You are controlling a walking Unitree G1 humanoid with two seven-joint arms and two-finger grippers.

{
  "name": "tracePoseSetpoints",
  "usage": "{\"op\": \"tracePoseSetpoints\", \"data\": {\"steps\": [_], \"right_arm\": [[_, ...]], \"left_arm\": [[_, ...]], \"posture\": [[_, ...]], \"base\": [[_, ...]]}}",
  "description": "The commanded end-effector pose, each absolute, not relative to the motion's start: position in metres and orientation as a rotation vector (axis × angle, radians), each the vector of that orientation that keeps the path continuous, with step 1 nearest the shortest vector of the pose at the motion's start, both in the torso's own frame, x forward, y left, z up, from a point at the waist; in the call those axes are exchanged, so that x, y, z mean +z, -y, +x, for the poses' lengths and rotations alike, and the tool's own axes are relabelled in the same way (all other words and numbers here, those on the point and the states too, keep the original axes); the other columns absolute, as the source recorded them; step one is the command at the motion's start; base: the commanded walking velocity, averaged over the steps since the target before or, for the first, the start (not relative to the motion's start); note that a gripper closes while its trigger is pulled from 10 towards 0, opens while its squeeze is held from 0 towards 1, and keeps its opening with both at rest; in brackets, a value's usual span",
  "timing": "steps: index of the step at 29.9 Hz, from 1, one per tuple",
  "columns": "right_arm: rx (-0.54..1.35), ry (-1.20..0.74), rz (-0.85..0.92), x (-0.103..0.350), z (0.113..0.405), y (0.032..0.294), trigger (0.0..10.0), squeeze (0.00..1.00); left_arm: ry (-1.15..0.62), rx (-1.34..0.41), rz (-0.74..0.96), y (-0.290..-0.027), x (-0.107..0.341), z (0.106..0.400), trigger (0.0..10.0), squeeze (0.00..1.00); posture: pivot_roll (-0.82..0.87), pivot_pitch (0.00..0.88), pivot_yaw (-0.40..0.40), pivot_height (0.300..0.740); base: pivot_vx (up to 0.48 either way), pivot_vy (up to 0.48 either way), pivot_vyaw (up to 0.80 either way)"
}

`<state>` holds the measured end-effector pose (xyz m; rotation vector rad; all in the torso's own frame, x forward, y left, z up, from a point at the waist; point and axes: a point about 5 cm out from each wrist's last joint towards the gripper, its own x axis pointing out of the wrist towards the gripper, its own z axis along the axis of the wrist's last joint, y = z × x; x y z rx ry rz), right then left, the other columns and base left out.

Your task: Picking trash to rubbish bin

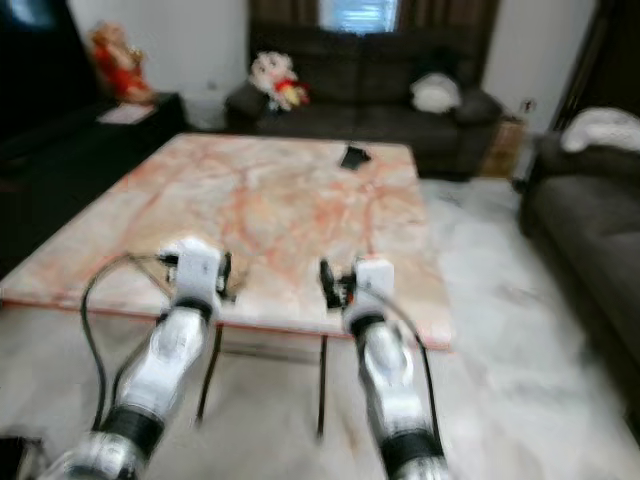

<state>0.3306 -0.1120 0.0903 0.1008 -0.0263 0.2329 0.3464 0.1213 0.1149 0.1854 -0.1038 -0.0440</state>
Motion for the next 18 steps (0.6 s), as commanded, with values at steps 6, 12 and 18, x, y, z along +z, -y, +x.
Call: {"op": "tracePoseSetpoints", "data": {"steps": [6,12,18], "right_arm": [[0.251,0.036,0.105,0.0948,0.3328,0.1063,10.0,0.00],[0.258,0.041,0.108,0.0954,0.3322,0.1056,10.0,0.00],[0.269,0.043,0.108,0.0962,0.3323,0.1036,10.0,0.00]], "left_arm": [[0.107,-0.028,0.182,-0.1250,0.1178,0.3483,10.0,0.00],[0.112,-0.025,0.181,-0.1252,0.1190,0.3484,10.0,0.00],[0.115,-0.021,0.179,-0.1259,0.1200,0.3488,10.0,0.00]], "posture": [[0.13,0.000,0.003,0.740],[0.13,0.000,0.001,0.740],[0.13,0.000,-0.002,0.740]], "base": [[0.312,0.000,0.00],[0.312,0.000,0.00],[0.315,0.000,0.00]]}}
